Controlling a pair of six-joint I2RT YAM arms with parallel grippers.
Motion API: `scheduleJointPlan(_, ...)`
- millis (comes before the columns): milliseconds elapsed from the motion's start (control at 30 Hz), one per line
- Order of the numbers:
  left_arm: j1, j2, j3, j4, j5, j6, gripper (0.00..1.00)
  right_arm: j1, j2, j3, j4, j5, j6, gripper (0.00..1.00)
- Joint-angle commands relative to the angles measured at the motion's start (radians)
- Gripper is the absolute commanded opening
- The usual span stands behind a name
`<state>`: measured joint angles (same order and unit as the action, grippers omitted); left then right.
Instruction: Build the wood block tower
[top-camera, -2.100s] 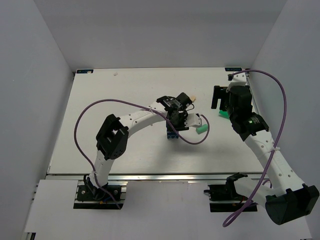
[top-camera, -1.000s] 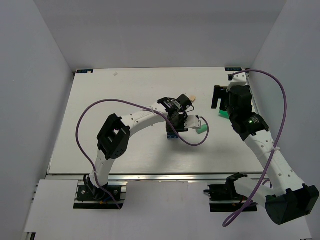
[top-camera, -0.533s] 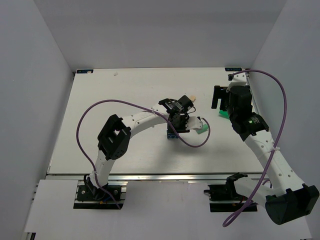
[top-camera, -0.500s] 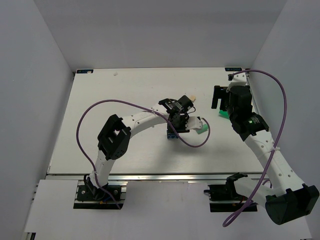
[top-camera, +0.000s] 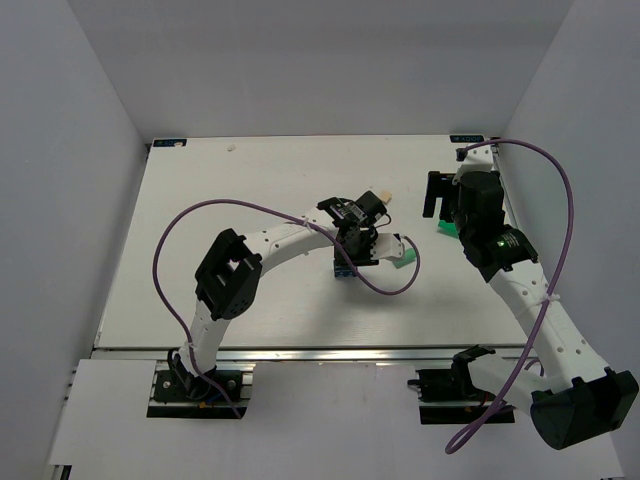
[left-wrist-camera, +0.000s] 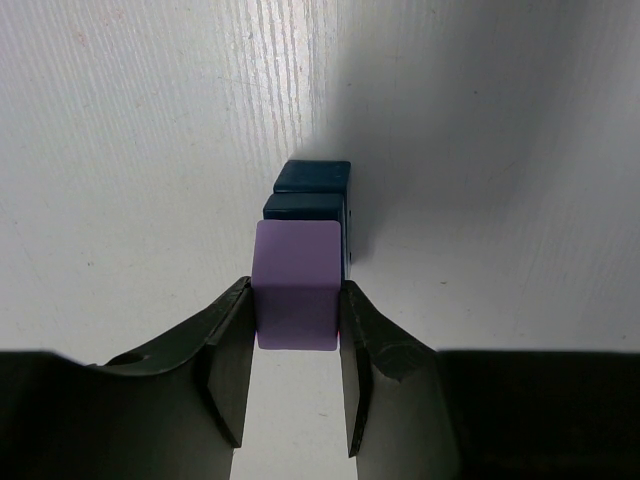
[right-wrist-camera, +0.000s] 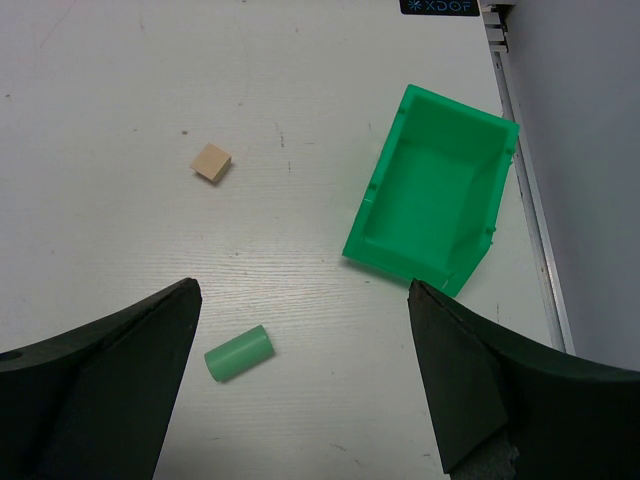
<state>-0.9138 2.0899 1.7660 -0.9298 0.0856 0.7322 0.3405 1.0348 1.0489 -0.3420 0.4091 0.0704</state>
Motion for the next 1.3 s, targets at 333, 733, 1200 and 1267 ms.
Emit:
scheduleJointPlan(333, -0.008, -0.025, -0.003, 0.023, -0.017, -0.014, 0.33, -0.001, -0.002, 0.007, 0.029, 0.004, -0.003, 0.89)
scheduleJointPlan(733, -0.008, -0.027, 0.009, 0.017, -0.015, -0.017, 0.43, -0.001, -0.001, 0.003, 0.035, 0.008, -0.006, 0.89)
scheduleJointPlan(1200, -0.008, -0.05, 0.036, -0.033, 0.052, -0.001, 0.43, -0.001, 0.007, 0.007, 0.032, -0.012, -0.007, 0.89)
scheduleJointPlan(1267, -0.008, -0.045, 0.035, -0.026, 0.046, -0.004, 0.43, -0.001, 0.007, 0.007, 0.031, -0.013, -0.007, 0.89)
